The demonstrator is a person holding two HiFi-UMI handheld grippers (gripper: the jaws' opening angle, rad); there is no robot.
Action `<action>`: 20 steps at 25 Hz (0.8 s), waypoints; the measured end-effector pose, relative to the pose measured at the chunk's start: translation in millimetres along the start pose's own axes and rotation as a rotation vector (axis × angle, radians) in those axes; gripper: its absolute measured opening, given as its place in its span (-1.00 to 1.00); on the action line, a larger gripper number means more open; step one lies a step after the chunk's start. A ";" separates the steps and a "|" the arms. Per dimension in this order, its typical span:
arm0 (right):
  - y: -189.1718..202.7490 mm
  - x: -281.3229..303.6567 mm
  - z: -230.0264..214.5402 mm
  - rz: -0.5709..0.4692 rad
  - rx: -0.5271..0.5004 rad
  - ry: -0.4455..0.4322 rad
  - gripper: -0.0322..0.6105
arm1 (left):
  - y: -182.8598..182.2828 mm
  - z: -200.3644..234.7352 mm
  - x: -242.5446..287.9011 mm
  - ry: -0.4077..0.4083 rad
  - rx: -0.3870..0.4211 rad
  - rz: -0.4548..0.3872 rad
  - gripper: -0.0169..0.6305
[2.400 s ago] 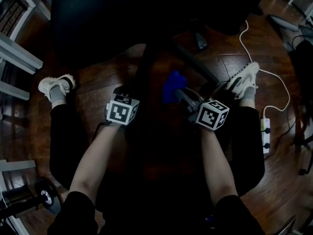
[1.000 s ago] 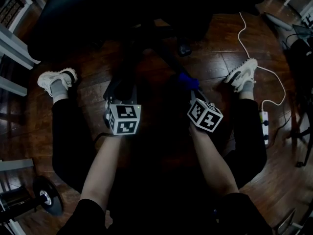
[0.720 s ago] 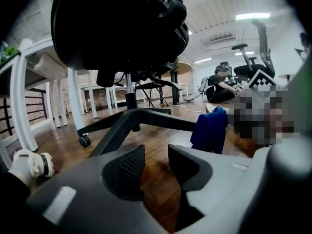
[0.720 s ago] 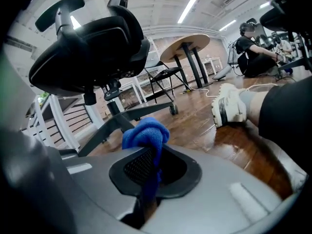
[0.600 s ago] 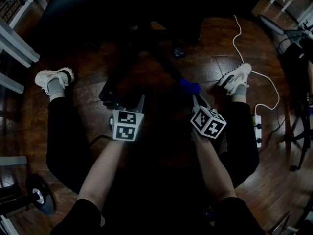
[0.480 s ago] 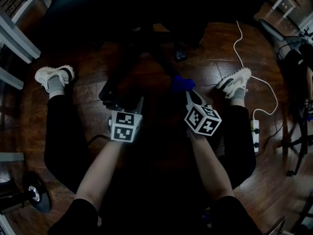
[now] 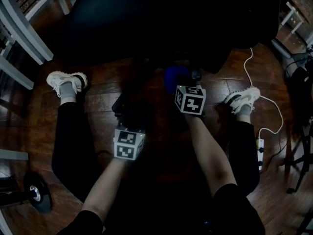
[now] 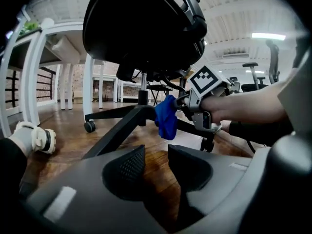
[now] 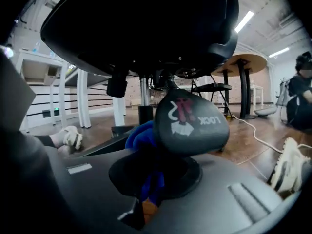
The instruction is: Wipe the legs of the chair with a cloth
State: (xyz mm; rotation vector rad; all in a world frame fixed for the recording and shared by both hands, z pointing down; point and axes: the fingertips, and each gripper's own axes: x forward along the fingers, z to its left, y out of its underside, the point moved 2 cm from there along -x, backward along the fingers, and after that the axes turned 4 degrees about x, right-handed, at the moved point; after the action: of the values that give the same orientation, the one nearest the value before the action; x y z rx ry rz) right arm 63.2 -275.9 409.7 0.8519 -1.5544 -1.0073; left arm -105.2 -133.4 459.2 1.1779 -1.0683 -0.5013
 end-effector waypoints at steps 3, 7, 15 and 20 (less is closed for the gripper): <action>-2.0 12.5 -9.6 0.007 -0.023 0.049 -0.79 | -0.5 1.0 -0.2 0.004 0.001 -0.001 -0.48; 7.2 16.4 -17.2 0.077 -0.133 0.057 -0.79 | -1.2 -9.4 3.0 0.037 0.011 -0.005 -0.48; 35.2 -17.8 -39.0 0.142 -0.144 -0.004 -0.79 | 9.5 -22.7 18.4 0.051 0.023 0.060 -0.48; 55.4 -41.0 -68.4 0.180 0.100 -0.049 -0.79 | 6.2 -15.5 22.1 0.012 0.055 0.084 -0.48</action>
State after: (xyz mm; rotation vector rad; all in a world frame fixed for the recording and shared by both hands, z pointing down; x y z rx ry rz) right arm 137.2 -229.0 451.7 0.7448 -1.7024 -0.8320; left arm -83.0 -141.2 473.8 1.1779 -1.1221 -0.4014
